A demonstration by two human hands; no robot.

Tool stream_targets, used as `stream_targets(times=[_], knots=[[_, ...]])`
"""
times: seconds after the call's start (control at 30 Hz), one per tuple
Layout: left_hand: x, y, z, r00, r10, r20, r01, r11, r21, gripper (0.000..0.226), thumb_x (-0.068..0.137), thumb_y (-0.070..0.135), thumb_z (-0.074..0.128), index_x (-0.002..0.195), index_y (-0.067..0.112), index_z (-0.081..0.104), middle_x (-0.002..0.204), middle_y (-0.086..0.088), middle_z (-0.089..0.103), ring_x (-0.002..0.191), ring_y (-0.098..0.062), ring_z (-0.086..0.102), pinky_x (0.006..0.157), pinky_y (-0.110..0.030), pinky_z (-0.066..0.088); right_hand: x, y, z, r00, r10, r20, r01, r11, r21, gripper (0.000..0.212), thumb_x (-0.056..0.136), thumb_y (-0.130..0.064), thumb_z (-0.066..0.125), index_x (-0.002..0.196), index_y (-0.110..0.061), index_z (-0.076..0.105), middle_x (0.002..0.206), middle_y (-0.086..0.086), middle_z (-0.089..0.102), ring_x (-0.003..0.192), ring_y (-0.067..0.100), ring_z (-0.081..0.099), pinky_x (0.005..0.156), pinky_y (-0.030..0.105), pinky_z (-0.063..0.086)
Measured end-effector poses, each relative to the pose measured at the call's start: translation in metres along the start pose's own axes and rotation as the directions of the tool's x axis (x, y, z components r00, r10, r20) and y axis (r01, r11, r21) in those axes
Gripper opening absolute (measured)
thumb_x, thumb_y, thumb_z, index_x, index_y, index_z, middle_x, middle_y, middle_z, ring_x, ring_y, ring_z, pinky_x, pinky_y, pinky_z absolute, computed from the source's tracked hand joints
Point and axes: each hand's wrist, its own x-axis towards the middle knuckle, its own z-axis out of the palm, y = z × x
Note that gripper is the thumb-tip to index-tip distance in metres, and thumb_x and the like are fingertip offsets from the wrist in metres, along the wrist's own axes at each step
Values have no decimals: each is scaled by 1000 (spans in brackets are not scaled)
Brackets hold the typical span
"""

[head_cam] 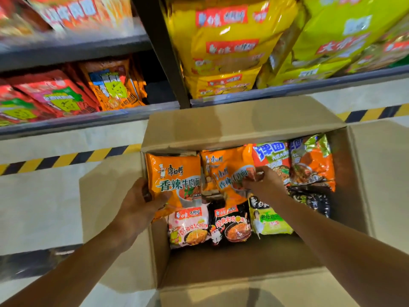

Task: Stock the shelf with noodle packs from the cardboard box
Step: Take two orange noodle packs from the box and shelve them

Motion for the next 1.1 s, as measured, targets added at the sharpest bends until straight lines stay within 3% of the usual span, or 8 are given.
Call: stream_targets(times=[0.2, 0.33, 0.43, 0.63, 0.77, 0.9, 1.03, 1.1], knots=[[-75, 79, -29, 994, 99, -52, -101, 994, -43, 25, 85, 16, 75, 104, 21, 61, 95, 5, 73, 88, -19, 72, 58, -20, 56, -90, -38, -85, 998, -50, 40, 41, 978, 205, 18, 83, -17, 80, 82, -22, 63, 78, 1, 72, 70, 16, 68, 67, 37, 56], [-157, 151, -64, 991, 130, -41, -134, 985, -105, 32, 85, 16, 74, 115, 23, 63, 100, 5, 77, 87, -12, 75, 70, -23, 59, -173, -88, -150, 994, -80, 71, 55, 953, 299, 47, 69, -49, 85, 94, -12, 70, 92, 12, 76, 81, 19, 72, 68, 34, 55], [-230, 206, -95, 987, 148, -65, -156, 978, -136, 37, 83, 20, 77, 117, 21, 63, 107, -1, 75, 93, -19, 74, 83, -39, 60, -240, -140, -206, 989, -147, 31, 129, 935, 330, 39, 79, -36, 82, 102, -7, 70, 97, 12, 74, 92, 21, 70, 74, 31, 50], [-390, 311, -152, 948, 283, -148, -309, 929, -204, 28, 84, 15, 75, 110, 20, 66, 105, -5, 76, 90, -21, 74, 70, -27, 60, -379, -256, -317, 942, -336, -28, 321, 867, 381, 43, 76, -40, 83, 107, -16, 65, 107, 9, 71, 101, 21, 67, 72, 22, 48], [-489, 348, -180, 899, 372, -232, -421, 879, -224, 21, 90, 8, 68, 111, 14, 64, 93, -6, 78, 73, -14, 74, 57, -25, 56, -464, -314, -357, 878, -475, -62, 452, 779, 435, 78, 65, -60, 83, 119, -9, 59, 113, 6, 68, 108, 13, 64, 79, 19, 47], [-554, 365, -213, 846, 442, -300, -516, 821, -245, 40, 88, 10, 70, 127, 11, 59, 113, -8, 74, 96, -20, 73, 79, -28, 60, -523, -349, -379, 808, -586, -58, 526, 675, 518, 37, 80, -31, 81, 109, -19, 62, 111, -3, 69, 105, 12, 63, 83, 24, 49], [-615, 366, -243, 784, 475, -399, -592, 766, -252, 54, 84, 24, 78, 133, 17, 55, 119, -5, 72, 109, -23, 69, 93, -43, 56, -551, -362, -388, 720, -691, -63, 607, 582, 541, 88, 57, -66, 86, 129, -23, 60, 123, -4, 69, 119, 14, 63, 105, 44, 48], [-644, 359, -255, 758, 499, -420, -623, 745, -239, 45, 87, 23, 73, 129, 18, 57, 118, -6, 73, 106, -23, 71, 93, -45, 55, -574, -372, -388, 689, -723, -56, 625, 553, 552, 85, 58, -65, 85, 127, -21, 61, 123, -3, 69, 120, 14, 61, 105, 43, 48]])
